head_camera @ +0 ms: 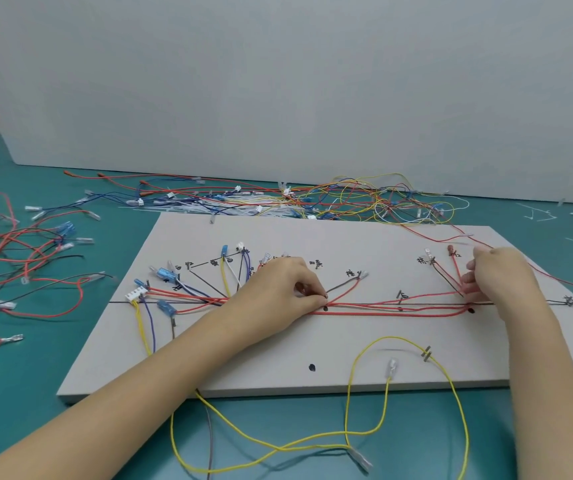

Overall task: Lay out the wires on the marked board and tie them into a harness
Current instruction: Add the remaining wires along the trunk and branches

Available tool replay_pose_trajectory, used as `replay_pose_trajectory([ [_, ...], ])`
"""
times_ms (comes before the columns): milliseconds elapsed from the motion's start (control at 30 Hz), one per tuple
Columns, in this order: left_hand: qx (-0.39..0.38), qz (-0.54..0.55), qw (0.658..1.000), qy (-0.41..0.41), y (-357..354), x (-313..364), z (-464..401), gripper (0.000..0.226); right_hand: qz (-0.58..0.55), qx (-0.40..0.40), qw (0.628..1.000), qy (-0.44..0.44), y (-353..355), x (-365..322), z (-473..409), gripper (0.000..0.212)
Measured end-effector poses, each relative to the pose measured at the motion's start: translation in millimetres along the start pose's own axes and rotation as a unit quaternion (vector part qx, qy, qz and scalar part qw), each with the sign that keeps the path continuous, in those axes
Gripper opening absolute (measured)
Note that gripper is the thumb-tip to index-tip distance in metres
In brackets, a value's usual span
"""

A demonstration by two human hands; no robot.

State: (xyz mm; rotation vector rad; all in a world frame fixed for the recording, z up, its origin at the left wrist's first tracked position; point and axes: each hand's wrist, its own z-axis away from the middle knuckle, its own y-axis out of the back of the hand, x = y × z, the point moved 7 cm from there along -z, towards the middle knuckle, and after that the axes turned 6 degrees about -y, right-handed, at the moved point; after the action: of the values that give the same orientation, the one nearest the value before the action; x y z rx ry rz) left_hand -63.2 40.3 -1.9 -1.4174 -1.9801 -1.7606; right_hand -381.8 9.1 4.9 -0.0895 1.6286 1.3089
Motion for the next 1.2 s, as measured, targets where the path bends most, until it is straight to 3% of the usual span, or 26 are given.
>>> replay_pose_trajectory([
  [100,0.001,0.000,1.000,0.001,0.1,-0.4,-0.1,0.007,0.063,0.050,0.997,0.018,11.5,1.3,-2.6,0.038],
  [267,0.005,-0.003,1.000,0.002,-0.5,-1.0,0.5,0.007,0.110,0.017,0.994,0.018,12.0,2.9,-2.5,0.046],
  [433,0.005,-0.006,1.000,-0.001,-1.0,-1.7,0.9,0.007,0.122,-0.013,0.992,0.010,13.0,3.0,-3.0,0.031],
  [533,0.007,-0.005,1.000,-0.001,-0.9,-2.7,0.6,0.007,0.130,0.007,0.991,0.019,15.2,1.3,0.4,0.010],
  [633,0.005,-0.006,1.000,-0.001,-1.2,-3.3,-0.1,0.007,0.090,0.030,0.995,0.008,18.9,4.7,3.2,0.025],
  [733,0.004,-0.006,1.000,-0.002,-1.2,-3.0,0.3,0.007,0.066,0.036,0.997,0.001,20.4,7.0,2.1,0.021],
  [900,0.003,-0.008,1.000,-0.002,-0.6,-2.6,0.8,0.007,0.119,0.018,0.992,-0.030,11.1,14.6,0.2,0.022],
  [1200,0.002,-0.003,1.000,-0.003,-0.9,-2.0,0.9,0.007,0.137,0.059,0.988,-0.050,14.9,13.0,-2.1,0.009],
])
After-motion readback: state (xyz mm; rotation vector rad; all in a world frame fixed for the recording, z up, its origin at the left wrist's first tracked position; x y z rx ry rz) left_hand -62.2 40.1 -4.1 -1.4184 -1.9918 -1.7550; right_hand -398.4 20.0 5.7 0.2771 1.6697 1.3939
